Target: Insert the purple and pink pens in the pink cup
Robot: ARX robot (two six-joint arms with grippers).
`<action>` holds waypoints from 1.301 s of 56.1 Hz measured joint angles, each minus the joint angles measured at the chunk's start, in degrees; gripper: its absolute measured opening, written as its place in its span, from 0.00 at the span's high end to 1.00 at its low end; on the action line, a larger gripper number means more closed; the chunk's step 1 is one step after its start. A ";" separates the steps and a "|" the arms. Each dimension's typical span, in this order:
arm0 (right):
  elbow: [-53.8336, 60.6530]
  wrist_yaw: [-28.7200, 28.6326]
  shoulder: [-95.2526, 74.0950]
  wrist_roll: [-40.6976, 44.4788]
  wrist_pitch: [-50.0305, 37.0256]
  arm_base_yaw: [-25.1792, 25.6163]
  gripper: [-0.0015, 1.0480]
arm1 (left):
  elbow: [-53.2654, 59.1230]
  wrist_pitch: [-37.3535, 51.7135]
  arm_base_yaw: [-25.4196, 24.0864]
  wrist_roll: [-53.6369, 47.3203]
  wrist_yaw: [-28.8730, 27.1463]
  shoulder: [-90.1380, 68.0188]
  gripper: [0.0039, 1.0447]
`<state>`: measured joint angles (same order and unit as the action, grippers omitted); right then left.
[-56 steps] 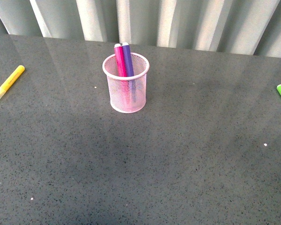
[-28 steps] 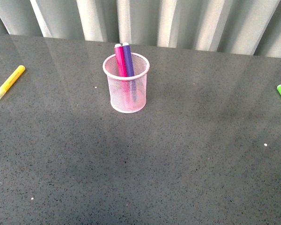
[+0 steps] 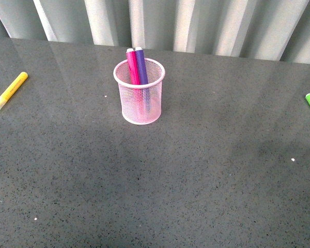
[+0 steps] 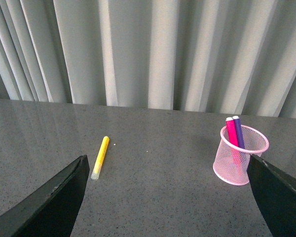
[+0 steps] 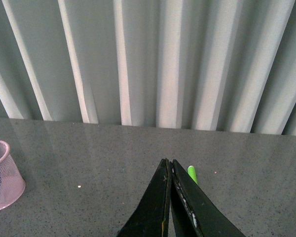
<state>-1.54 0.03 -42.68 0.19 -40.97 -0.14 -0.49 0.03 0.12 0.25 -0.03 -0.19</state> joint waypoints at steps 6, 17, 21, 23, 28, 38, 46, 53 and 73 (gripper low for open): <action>0.13 0.00 5.92 0.00 5.20 0.00 0.97 | 0.00 0.00 0.00 0.00 0.00 0.00 0.06; 0.22 0.00 14.40 0.00 12.98 0.00 0.97 | 0.00 0.00 0.00 0.00 0.00 0.00 0.06; 0.22 0.00 16.31 0.00 14.80 0.00 0.97 | 0.00 0.00 0.00 0.00 0.00 0.00 0.06; 0.22 0.00 17.55 0.00 15.96 0.00 0.97 | 0.00 0.00 0.00 0.00 0.00 0.00 0.06; 0.22 0.00 19.82 0.00 18.10 0.00 0.97 | 0.00 0.00 0.00 0.00 0.00 0.00 0.06; 0.24 0.00 23.91 0.00 22.08 0.00 0.97 | 0.00 0.00 0.00 0.00 0.00 0.00 0.06; 0.24 0.00 26.67 0.00 24.81 0.00 0.97 | 0.00 0.00 0.00 0.00 0.00 0.00 0.06; 0.24 0.00 28.87 0.00 26.97 0.00 0.97 | 0.00 0.00 0.00 0.00 0.00 0.00 0.06; 0.22 0.02 37.59 0.00 37.35 0.00 0.97 | 0.00 0.00 0.00 0.02 0.02 0.00 0.06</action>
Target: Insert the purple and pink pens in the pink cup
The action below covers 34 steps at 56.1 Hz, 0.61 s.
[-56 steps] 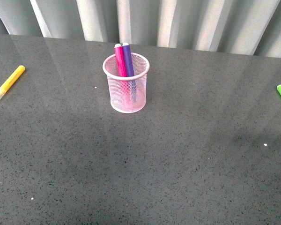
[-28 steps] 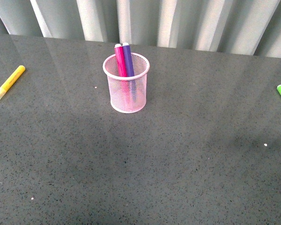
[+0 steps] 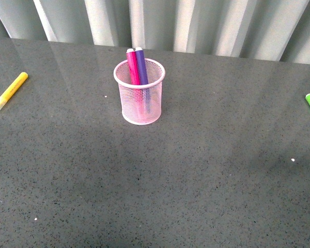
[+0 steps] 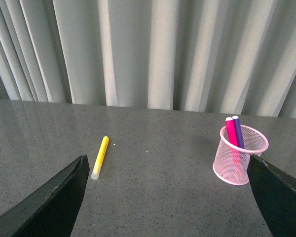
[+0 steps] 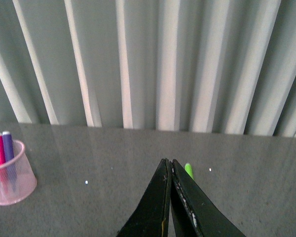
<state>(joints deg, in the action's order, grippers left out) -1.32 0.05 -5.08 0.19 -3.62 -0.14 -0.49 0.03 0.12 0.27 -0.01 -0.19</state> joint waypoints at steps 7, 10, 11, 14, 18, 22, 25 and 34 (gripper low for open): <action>0.00 0.02 4.79 -0.02 3.28 0.00 0.97 | 0.00 0.00 0.00 -0.02 -0.02 0.00 0.06; 0.00 0.04 4.83 -0.02 3.50 0.00 0.97 | 0.00 0.00 0.00 -0.02 0.00 0.02 0.06; 0.00 0.02 4.83 -0.02 3.52 0.00 0.97 | 0.00 0.00 0.00 -0.02 0.00 0.02 0.06; 0.00 0.02 4.83 -0.02 3.56 0.00 0.97 | 0.00 0.00 0.00 -0.02 -0.02 0.00 0.06; 0.00 0.02 4.83 -0.02 3.58 0.00 0.93 | 0.00 0.00 0.00 -0.02 -0.02 0.00 0.06; 0.00 0.04 4.83 -0.02 3.58 0.00 0.78 | 0.00 0.00 0.00 -0.02 -0.02 0.00 0.06; 0.00 0.04 4.83 0.00 3.58 0.00 0.70 | 0.00 0.00 0.00 -0.02 -0.02 0.00 0.06; 0.00 0.02 4.83 -0.02 3.58 0.00 0.44 | 0.00 0.00 0.00 -0.02 -0.02 0.00 0.06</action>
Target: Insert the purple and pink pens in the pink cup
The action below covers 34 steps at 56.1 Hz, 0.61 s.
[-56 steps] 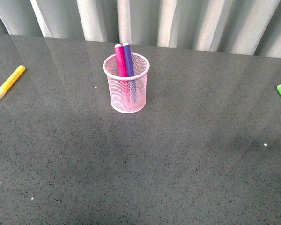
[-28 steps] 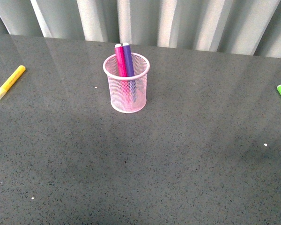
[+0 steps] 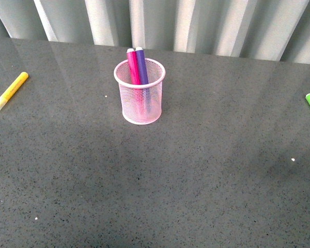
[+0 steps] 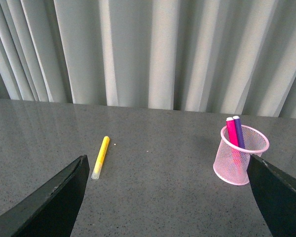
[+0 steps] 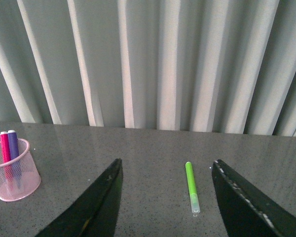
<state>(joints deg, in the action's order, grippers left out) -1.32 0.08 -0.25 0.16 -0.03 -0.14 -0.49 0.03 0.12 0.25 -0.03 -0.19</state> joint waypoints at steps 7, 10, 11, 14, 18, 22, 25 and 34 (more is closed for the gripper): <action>0.00 0.00 0.00 0.00 0.00 0.00 0.26 | 0.00 0.00 0.00 0.00 0.00 0.00 0.06; 0.00 0.00 0.00 0.00 0.00 0.00 0.17 | 0.00 0.00 0.00 0.00 0.00 0.00 0.06; 0.00 0.02 0.00 0.00 0.00 0.00 0.14 | 0.00 0.00 0.00 0.00 0.00 0.00 0.06; 0.00 0.00 0.00 -0.04 0.00 0.00 0.05 | 0.00 0.00 0.00 0.00 0.00 0.00 0.06; 0.00 0.00 0.00 -0.07 0.00 0.00 0.07 | 0.00 0.00 0.00 0.00 0.00 0.00 0.06; 0.00 0.00 0.00 -0.09 0.00 0.00 0.07 | 0.00 0.00 0.00 0.00 0.00 0.00 0.06; 0.00 0.00 0.00 -0.09 0.00 0.00 0.07 | 0.00 0.00 0.00 0.00 0.00 0.00 0.06; 0.00 0.00 0.00 -0.09 0.00 0.00 0.07 | 0.00 0.00 0.00 0.00 0.00 0.00 0.06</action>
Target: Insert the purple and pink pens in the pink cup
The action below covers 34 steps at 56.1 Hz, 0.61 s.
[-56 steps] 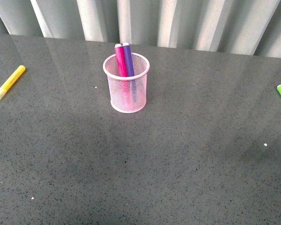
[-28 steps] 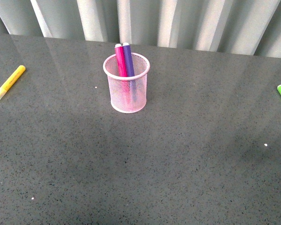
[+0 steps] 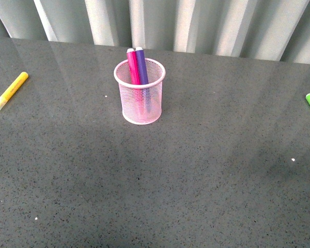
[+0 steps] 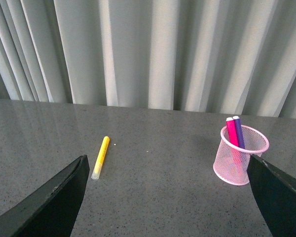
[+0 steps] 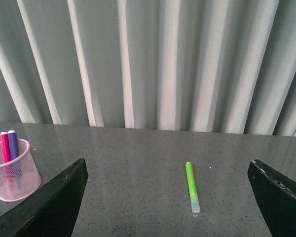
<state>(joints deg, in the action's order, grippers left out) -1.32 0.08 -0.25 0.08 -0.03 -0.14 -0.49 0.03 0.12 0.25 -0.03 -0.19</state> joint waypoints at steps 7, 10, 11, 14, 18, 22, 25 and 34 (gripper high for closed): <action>0.00 0.02 0.00 0.00 0.00 0.00 0.07 | 0.00 0.00 0.00 0.00 0.00 0.00 0.06; 0.00 0.00 0.00 0.00 0.00 0.00 0.07 | 0.00 0.00 0.00 0.00 0.00 0.00 0.06; 0.00 0.00 0.00 0.02 0.00 0.00 0.07 | 0.00 0.00 0.00 0.00 0.00 0.00 0.06; 0.00 0.00 0.00 0.00 0.00 0.00 0.07 | 0.00 0.00 0.00 0.00 0.00 0.00 0.06; 0.00 0.00 0.00 0.00 0.00 0.00 0.07 | 0.00 0.00 0.00 0.00 0.00 0.00 0.06; 0.00 0.00 0.00 0.00 0.00 0.00 0.07 | 0.00 0.00 0.00 0.00 0.00 0.00 0.06; 0.00 0.00 0.00 0.00 0.00 0.00 0.07 | 0.00 0.00 0.00 0.00 0.00 0.00 0.06; 0.00 0.00 0.00 0.00 0.00 0.00 0.07 | 0.00 0.00 0.00 0.00 0.00 0.00 0.06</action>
<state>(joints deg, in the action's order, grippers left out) -1.32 0.08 -0.25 0.08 -0.03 -0.14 -0.49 0.03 0.12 0.25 -0.03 -0.19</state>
